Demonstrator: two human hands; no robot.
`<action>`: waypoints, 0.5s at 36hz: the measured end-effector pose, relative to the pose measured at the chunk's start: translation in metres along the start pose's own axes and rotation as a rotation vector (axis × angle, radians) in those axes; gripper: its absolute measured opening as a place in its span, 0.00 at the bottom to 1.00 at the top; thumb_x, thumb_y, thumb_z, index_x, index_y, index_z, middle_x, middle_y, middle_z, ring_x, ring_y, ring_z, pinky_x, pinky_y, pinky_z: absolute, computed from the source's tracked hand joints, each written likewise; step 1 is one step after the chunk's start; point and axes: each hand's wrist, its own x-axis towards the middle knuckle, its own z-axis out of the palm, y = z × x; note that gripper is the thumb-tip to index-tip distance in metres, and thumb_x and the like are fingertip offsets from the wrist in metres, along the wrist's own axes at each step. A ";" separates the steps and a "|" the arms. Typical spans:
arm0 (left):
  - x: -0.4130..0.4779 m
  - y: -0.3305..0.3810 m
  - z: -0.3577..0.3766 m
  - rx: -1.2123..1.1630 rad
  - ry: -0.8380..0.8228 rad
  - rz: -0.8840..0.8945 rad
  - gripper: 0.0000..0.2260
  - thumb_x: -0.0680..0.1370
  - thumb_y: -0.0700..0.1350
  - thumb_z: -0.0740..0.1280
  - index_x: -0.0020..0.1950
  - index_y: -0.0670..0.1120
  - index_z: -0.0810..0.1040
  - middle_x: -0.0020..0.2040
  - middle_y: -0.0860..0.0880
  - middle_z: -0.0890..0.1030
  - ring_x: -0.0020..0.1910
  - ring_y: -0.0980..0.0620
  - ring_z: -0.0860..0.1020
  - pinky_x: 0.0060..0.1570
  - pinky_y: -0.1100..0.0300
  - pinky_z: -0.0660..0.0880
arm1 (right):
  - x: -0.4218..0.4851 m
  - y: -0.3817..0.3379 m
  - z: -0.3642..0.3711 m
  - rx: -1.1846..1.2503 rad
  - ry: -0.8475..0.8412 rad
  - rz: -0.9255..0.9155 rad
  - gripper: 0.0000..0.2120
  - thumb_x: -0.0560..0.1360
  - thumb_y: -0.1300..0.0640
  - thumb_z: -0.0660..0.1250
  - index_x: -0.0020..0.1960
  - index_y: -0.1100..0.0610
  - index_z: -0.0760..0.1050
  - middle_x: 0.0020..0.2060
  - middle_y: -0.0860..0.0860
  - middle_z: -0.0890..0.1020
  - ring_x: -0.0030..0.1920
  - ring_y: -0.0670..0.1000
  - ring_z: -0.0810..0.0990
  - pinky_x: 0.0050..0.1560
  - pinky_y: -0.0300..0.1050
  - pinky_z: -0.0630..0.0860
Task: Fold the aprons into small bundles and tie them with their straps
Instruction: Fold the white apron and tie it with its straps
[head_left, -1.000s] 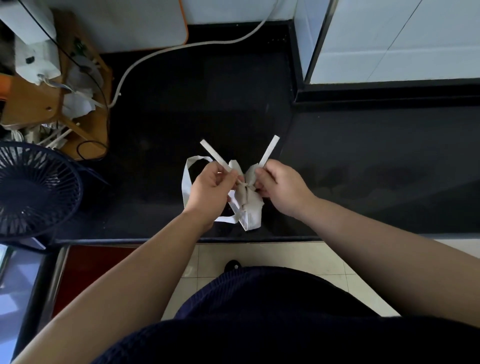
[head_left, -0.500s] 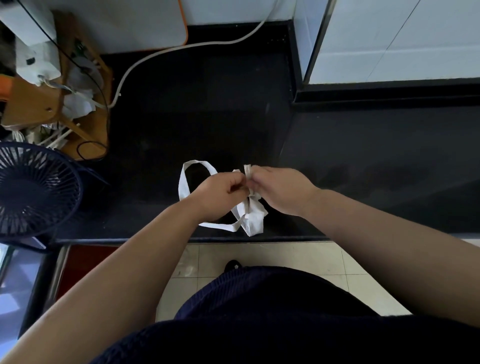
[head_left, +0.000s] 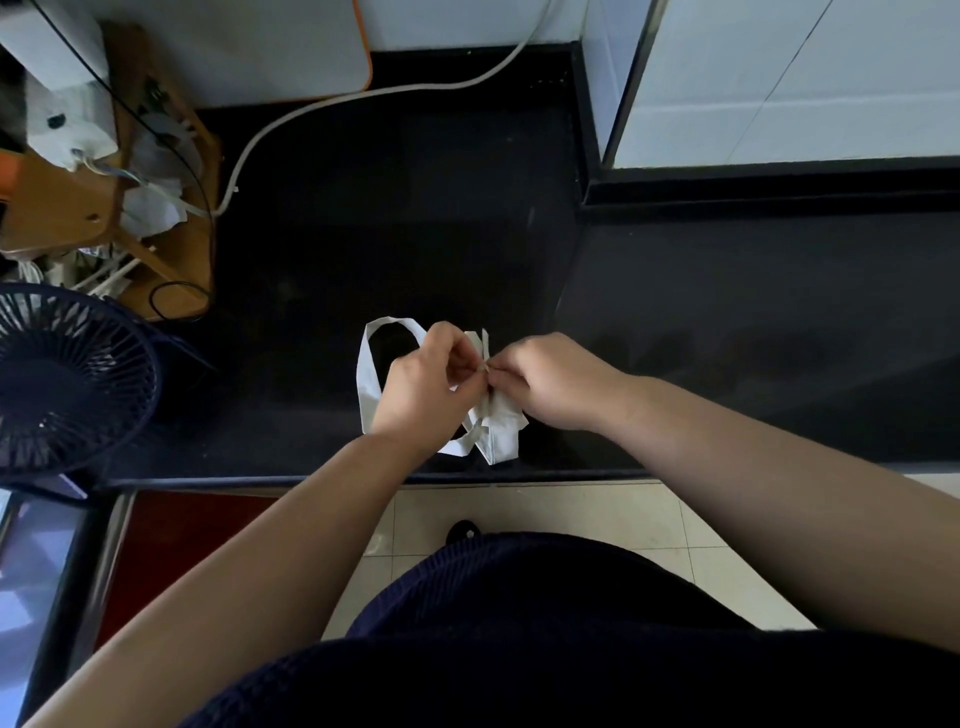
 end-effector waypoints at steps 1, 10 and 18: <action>0.000 0.000 -0.001 -0.001 -0.010 -0.009 0.07 0.76 0.40 0.70 0.47 0.47 0.72 0.42 0.54 0.80 0.42 0.63 0.78 0.41 0.74 0.73 | 0.000 0.001 0.000 -0.013 0.009 -0.009 0.15 0.82 0.53 0.57 0.51 0.59 0.79 0.42 0.52 0.80 0.45 0.53 0.78 0.43 0.44 0.70; 0.004 -0.005 0.003 0.036 0.033 -0.023 0.05 0.77 0.40 0.68 0.43 0.49 0.75 0.40 0.55 0.79 0.39 0.59 0.77 0.38 0.74 0.71 | 0.006 -0.005 -0.005 0.531 -0.094 0.245 0.10 0.81 0.56 0.60 0.41 0.52 0.74 0.34 0.49 0.73 0.34 0.47 0.71 0.35 0.40 0.67; -0.006 -0.017 0.008 0.155 0.206 0.232 0.08 0.73 0.44 0.70 0.48 0.42 0.86 0.47 0.48 0.82 0.42 0.60 0.76 0.45 0.69 0.75 | 0.012 -0.009 -0.007 0.798 -0.084 0.388 0.15 0.78 0.64 0.58 0.34 0.56 0.73 0.28 0.50 0.69 0.29 0.47 0.65 0.29 0.40 0.60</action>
